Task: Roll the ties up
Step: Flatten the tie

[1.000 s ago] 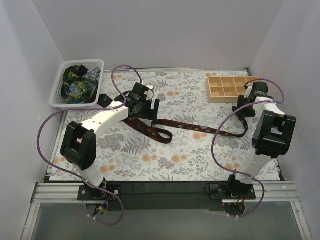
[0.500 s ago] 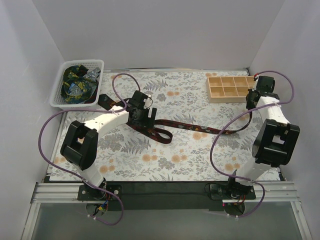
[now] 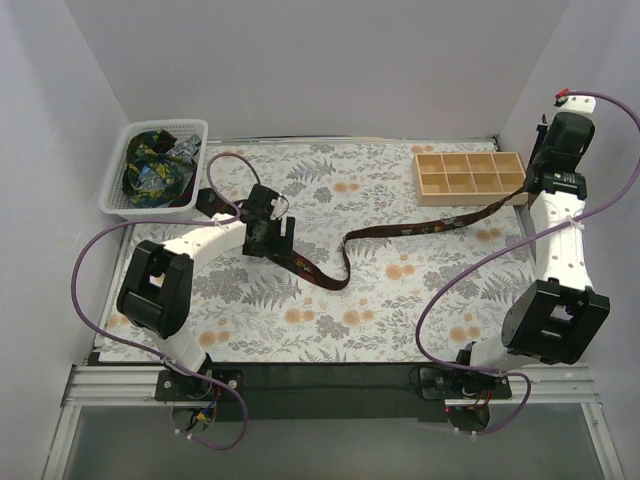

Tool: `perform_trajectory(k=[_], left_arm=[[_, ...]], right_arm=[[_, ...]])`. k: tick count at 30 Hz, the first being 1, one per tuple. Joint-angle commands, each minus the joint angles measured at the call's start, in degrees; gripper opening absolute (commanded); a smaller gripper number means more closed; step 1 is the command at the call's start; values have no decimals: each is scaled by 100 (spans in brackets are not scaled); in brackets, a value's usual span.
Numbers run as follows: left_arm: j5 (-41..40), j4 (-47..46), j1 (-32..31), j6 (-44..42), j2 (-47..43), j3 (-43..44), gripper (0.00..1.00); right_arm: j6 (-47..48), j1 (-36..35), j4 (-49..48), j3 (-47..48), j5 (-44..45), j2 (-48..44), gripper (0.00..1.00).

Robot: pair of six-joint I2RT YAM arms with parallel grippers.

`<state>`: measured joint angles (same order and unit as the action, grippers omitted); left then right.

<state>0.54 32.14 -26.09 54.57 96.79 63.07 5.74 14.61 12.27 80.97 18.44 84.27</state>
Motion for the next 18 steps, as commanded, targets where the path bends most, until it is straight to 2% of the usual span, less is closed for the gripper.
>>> perform_trajectory(k=[1,8,18], left_arm=[[-62,-94,244,107,-117,-31,72],[-97,-50,657,195,374,39,67],[-203,11,1219,388,920,319,58]], right_arm=[[173,50,-567,279,450,-209,1],[340,68,-858,104,-77,-411,1],[665,200,-1122,489,705,-280,1]])
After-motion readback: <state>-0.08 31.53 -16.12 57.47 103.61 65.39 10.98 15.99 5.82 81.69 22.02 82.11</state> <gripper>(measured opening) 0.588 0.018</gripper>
